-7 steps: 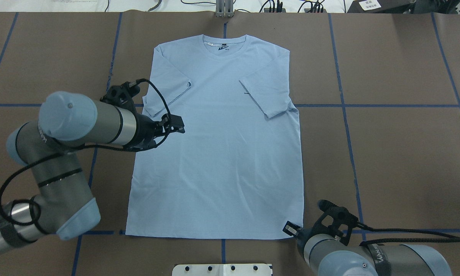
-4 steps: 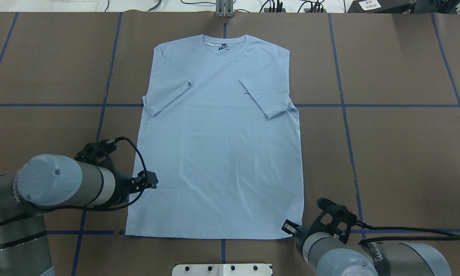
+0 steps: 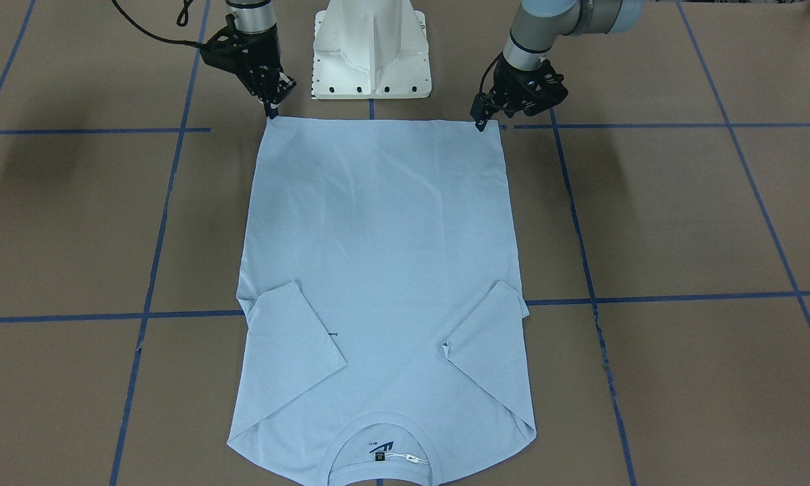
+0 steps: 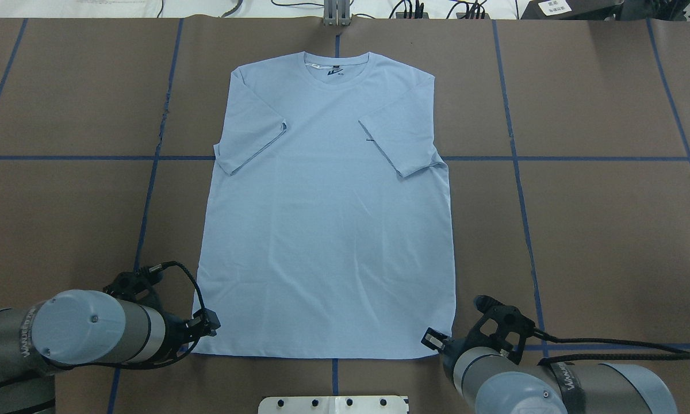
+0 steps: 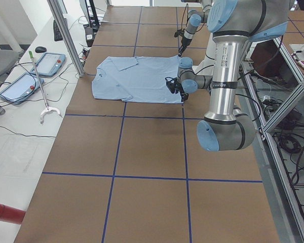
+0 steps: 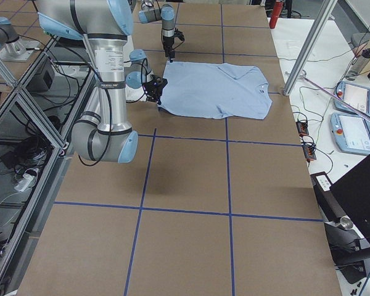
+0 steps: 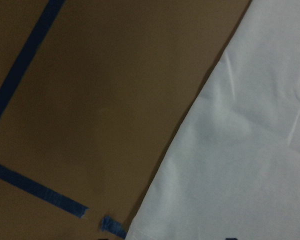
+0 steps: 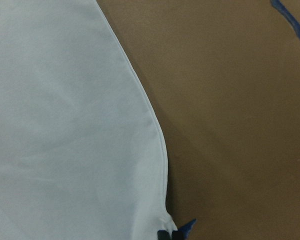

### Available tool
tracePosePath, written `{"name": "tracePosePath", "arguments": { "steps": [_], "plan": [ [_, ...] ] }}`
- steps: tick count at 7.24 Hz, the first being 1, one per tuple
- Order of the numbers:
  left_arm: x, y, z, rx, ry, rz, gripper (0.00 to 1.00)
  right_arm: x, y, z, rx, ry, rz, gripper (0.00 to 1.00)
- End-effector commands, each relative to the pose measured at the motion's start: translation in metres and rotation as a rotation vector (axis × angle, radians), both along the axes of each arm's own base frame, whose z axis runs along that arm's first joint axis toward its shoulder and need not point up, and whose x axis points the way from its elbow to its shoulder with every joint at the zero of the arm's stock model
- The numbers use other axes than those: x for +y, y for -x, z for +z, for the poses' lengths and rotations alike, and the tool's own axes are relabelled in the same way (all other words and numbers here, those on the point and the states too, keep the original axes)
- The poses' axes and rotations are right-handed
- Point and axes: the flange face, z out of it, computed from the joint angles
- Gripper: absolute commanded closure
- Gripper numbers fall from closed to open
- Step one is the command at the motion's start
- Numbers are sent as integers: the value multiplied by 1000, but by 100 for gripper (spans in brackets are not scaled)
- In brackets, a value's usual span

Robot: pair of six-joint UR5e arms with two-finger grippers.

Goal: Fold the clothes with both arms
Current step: 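Move both grippers to the hem corners nearest the robot, then grasp both hem corners with the left and right grippers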

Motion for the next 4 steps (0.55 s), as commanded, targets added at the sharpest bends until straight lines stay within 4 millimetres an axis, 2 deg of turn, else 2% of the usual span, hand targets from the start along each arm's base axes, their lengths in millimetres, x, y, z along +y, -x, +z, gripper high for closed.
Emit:
{"name": "tracePosePath", "arguments": {
  "steps": [1,2,3,4],
  "plan": [
    [14,-9,8,-16,4,28,34,1,1,1,1,-1,-1,100],
    [17,-12,8,-16,6,36,49,1,1,0,0,-1,-1,100],
    [18,-11,8,-16,6,36,80,1,0,-1,-2,-1,-1,100],
    [17,-10,6,-13,4,36,100,1,0,-1,-2,-1,-1,100]
  ]
}}
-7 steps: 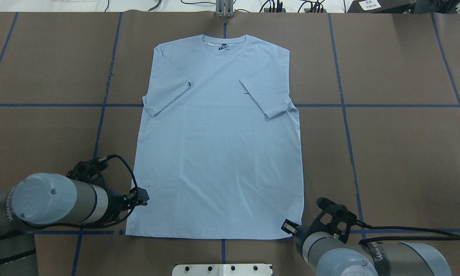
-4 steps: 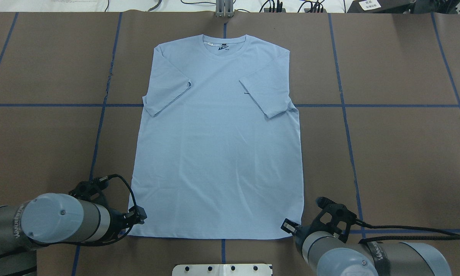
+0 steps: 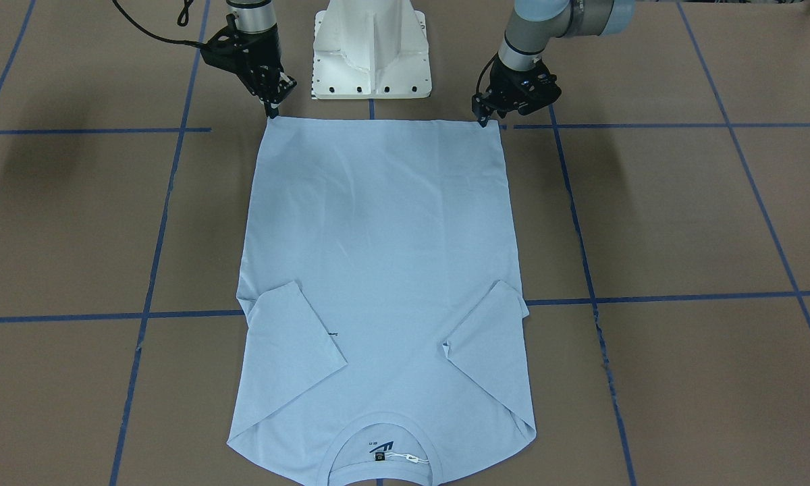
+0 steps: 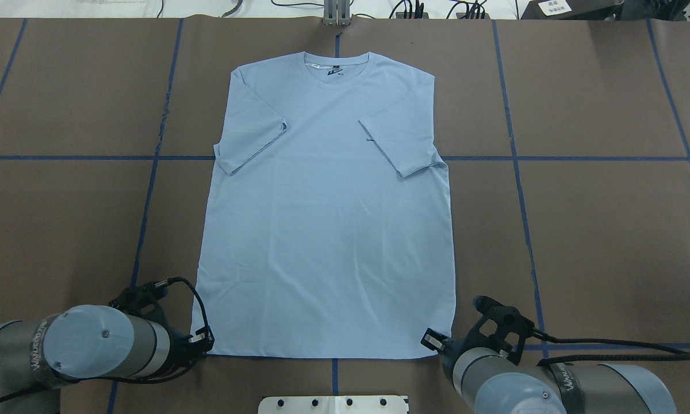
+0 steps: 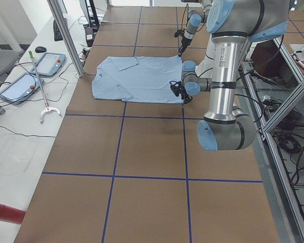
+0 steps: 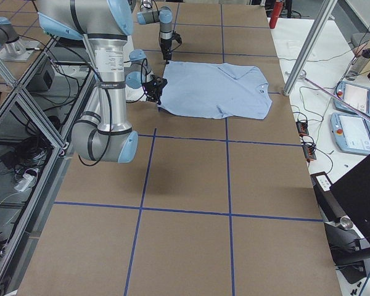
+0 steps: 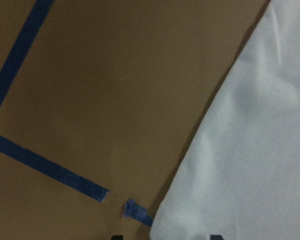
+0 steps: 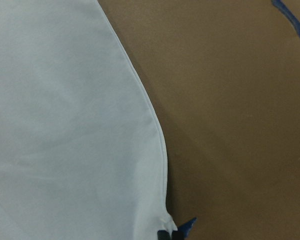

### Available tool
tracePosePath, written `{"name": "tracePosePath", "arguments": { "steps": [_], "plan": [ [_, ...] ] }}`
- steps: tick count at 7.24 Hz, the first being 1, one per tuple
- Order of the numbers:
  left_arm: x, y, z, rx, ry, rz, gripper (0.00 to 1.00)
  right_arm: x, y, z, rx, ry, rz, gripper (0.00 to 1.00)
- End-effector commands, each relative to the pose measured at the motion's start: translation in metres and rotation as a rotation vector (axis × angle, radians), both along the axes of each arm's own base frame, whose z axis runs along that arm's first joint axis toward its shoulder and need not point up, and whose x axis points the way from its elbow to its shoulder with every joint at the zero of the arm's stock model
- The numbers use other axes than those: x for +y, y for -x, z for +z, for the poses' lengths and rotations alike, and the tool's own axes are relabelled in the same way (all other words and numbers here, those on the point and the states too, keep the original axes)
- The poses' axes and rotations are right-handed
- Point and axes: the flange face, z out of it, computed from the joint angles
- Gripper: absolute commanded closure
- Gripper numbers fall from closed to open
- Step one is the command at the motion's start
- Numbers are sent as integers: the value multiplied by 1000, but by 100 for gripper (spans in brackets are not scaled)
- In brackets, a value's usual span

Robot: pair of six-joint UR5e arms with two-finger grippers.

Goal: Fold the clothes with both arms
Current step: 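Grasp both hem corners with the left and right grippers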

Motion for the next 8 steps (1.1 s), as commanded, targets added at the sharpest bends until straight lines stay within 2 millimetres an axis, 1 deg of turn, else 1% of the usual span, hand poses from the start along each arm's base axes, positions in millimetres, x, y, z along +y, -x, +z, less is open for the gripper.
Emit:
{"name": "tracePosePath", "arguments": {
  "steps": [1,2,3,4,5,6,7,8],
  "plan": [
    [1,1,-1,2,0,3,100,0,0,0,-1,0,0,100],
    [0,4,-9,19,-3,2,100,0,0,-2,-4,-1,1,100],
    [2,20,-35,72,-13,-1,100,-1,-2,-6,-13,-2,3,100],
    [5,31,-50,95,-15,-3,100,-5,-14,-16,-39,-1,12,100],
    [13,28,-50,60,12,-3,100,-5,-21,-22,-53,-2,13,100],
    [15,19,-32,3,19,1,56,-1,-17,-17,-42,-2,4,100],
    [10,10,-21,-22,-6,-20,39,-1,-16,-15,-38,-2,4,100],
    [8,4,-11,-43,-10,-21,36,-1,-15,-15,-36,-2,4,100]
  ]
}}
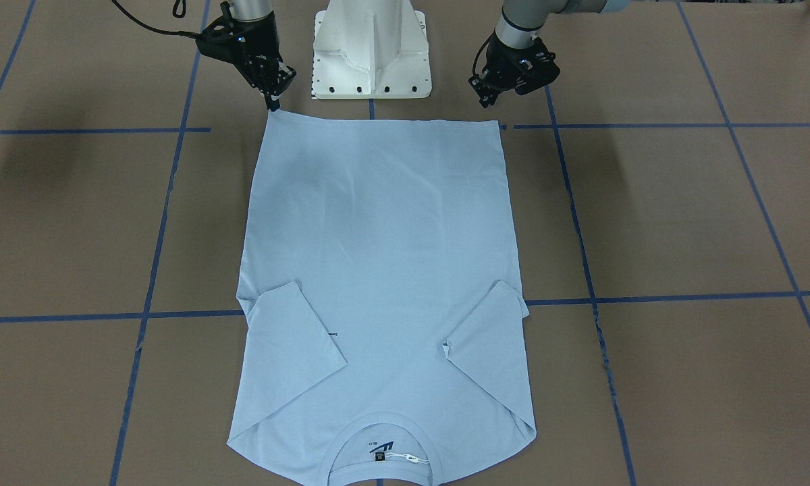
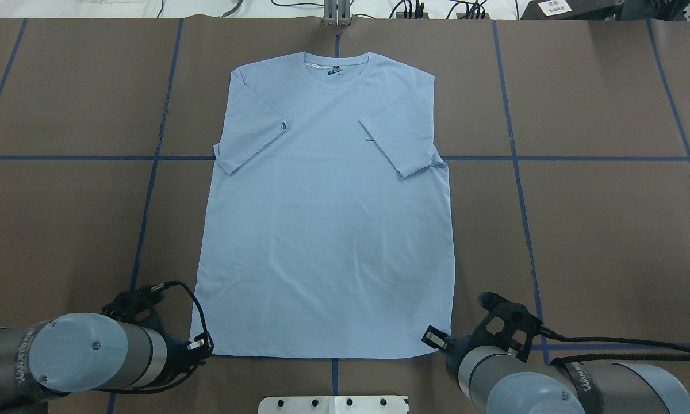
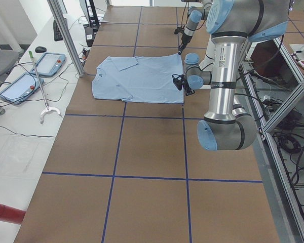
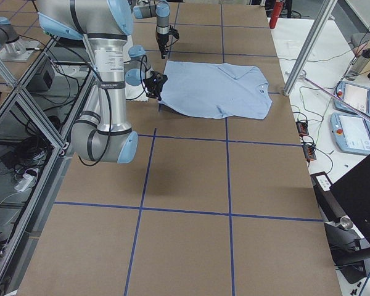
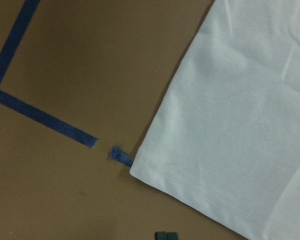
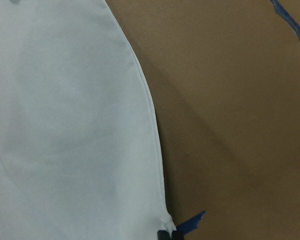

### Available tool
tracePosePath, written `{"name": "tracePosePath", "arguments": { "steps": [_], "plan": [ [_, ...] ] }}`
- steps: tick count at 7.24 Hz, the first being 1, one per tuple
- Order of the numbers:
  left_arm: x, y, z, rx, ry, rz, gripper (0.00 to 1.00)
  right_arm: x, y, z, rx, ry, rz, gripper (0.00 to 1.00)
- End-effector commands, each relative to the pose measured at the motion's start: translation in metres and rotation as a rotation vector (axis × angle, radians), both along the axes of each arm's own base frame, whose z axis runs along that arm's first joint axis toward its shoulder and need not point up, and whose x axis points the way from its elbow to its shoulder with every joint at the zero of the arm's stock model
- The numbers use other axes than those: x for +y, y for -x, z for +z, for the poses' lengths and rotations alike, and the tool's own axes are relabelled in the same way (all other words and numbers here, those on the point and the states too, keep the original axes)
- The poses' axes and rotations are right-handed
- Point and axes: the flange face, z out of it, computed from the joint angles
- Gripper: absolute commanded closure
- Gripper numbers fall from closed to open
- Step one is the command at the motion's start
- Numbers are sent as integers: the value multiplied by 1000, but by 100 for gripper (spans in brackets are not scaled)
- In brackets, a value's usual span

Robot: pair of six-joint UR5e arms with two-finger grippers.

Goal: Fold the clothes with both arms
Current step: 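Grasp both hem corners with the left and right grippers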

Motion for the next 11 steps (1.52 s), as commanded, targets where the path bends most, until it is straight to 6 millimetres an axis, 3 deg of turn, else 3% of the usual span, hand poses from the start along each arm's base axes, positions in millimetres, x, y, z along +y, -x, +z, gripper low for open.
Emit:
{"name": "tracePosePath", "arguments": {
  "steps": [1,6,7,8,9,11],
  "plan": [
    [-3,-12,17,-40,-8,-8,32,0,1,1,3,0,-1,100],
    [-10,-24,27,-66,-31,-34,37,0,2,3,6,-1,0,100],
    [-10,-25,27,-66,-30,-35,49,0,2,3,6,-1,0,100],
    [-10,-24,26,-64,-29,-36,94,0,2,3,6,-1,0,100],
    [-11,-19,17,-44,-29,-35,100,0,2,3,6,-1,0,100],
    [-10,-14,2,-14,-34,-36,100,0,1,3,8,-1,0,100]
  ]
}}
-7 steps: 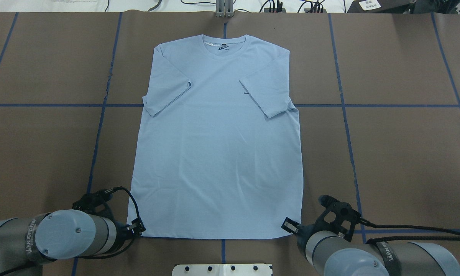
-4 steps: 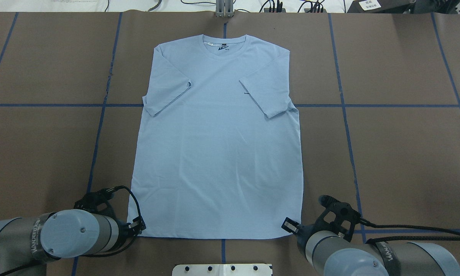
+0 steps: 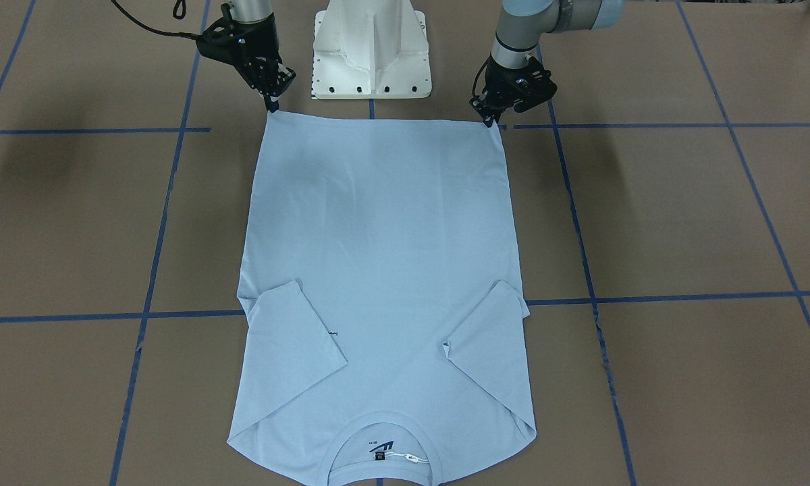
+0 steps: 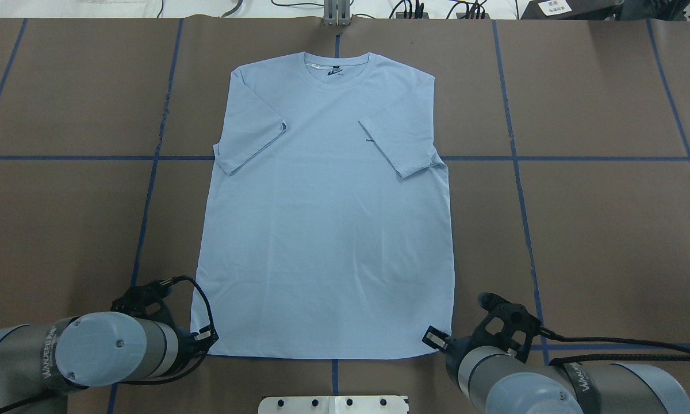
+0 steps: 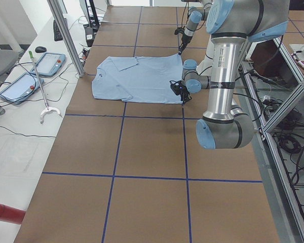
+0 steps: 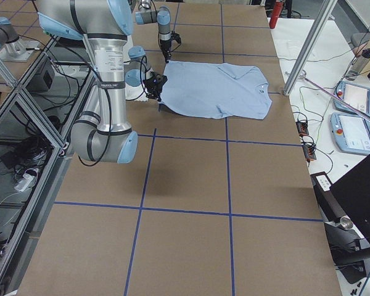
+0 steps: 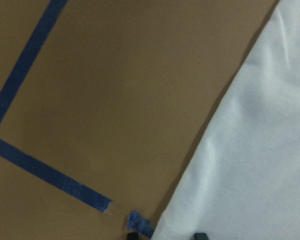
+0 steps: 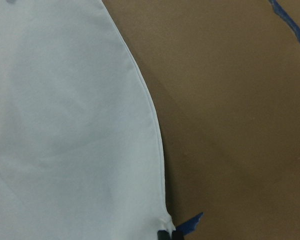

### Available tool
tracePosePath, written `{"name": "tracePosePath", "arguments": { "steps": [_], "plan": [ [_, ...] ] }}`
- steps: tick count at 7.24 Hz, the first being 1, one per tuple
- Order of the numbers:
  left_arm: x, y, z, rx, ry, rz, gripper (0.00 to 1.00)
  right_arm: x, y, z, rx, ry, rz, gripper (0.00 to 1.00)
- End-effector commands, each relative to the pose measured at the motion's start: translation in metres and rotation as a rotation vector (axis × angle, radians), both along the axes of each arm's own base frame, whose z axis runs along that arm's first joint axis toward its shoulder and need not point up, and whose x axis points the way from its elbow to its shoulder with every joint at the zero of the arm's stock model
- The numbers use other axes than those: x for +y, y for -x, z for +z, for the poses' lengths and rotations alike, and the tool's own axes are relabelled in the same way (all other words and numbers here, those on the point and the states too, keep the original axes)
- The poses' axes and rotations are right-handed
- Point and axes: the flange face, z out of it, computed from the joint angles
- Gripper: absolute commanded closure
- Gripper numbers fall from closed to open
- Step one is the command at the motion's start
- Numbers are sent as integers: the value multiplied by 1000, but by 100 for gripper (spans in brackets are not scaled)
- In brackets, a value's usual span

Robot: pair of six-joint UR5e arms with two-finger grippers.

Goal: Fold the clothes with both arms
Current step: 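Grasp both hem corners with the left and right grippers, then lift the hem with both grippers and fold it toward the collar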

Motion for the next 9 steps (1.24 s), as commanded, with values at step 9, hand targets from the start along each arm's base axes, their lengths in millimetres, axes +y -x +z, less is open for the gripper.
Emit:
{"name": "tracePosePath", "arguments": {
  "steps": [9],
  "plan": [
    [-42,72,-124,123,-152,-103,100,-66,-76,-61,92,-172,-27,100]
  ]
}}
